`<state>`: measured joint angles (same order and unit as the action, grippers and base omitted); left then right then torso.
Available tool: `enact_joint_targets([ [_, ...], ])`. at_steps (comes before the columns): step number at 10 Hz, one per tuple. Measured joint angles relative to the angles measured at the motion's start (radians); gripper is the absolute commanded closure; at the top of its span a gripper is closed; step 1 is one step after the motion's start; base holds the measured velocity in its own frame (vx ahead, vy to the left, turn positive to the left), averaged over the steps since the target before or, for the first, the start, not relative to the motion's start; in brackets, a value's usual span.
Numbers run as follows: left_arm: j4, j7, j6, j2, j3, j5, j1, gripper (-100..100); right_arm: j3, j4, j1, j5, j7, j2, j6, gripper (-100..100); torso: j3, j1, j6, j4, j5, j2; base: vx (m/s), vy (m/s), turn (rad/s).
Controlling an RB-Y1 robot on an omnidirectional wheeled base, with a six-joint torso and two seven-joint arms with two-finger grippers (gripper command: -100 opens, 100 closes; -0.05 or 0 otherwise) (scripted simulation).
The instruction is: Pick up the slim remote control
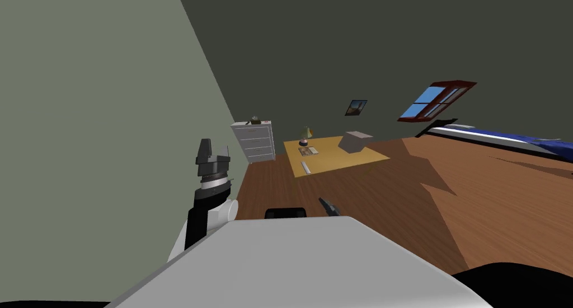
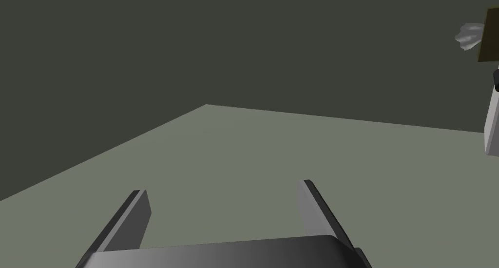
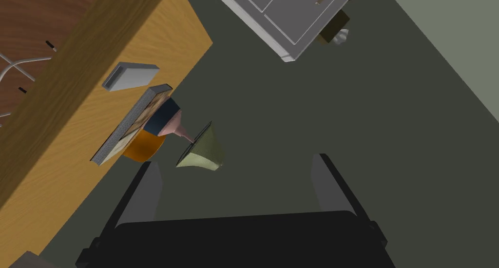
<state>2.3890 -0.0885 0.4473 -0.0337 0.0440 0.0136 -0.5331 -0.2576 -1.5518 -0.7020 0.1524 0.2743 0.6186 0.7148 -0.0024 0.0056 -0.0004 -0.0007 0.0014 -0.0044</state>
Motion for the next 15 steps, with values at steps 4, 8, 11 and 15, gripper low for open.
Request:
enact_joint_targets([
  [4, 0.0, 0.0, 0.0, 0.0, 0.0, 0.0, 0.0, 0, -0.048, 0.106, -0.021, 0.013, 0.025, 0.053, -0.002, -100, -0.001, 0.001, 0.0, 0.0, 0.0, -0.002, 0.099, 0.092, 0.113],
  [8, 0.0, 0.0, 0.0, 0.0, 0.0, 0.0, 0.0, 0, -0.078, 0.172, -0.037, 0.019, 0.036, 0.1, -0.02, -100, 0.0, -0.002, 0.001, 0.0, 0.0, 0.001, 0.1, 0.073, 0.098],
  [11, 0.0, 0.0, 0.0, 0.0, 0.0, 0.0, 0.0, 0, -0.118, 0.255, -0.055, 0.031, 0.06, 0.141, -0.024, -100, -0.004, 0.001, 0.001, -0.002, 0.001, -0.006, 0.163, 0.088, 0.114],
  [15, 0.0, 0.0, 0.0, 0.0, 0.0, 0.0, 0.0, 0, -0.156, 0.36, -0.05, 0.044, 0.078, 0.164, -0.032, -100, -0.003, 0.001, 0.0, -0.001, 0.0, -0.005, 0.172, 0.075, 0.171],
])
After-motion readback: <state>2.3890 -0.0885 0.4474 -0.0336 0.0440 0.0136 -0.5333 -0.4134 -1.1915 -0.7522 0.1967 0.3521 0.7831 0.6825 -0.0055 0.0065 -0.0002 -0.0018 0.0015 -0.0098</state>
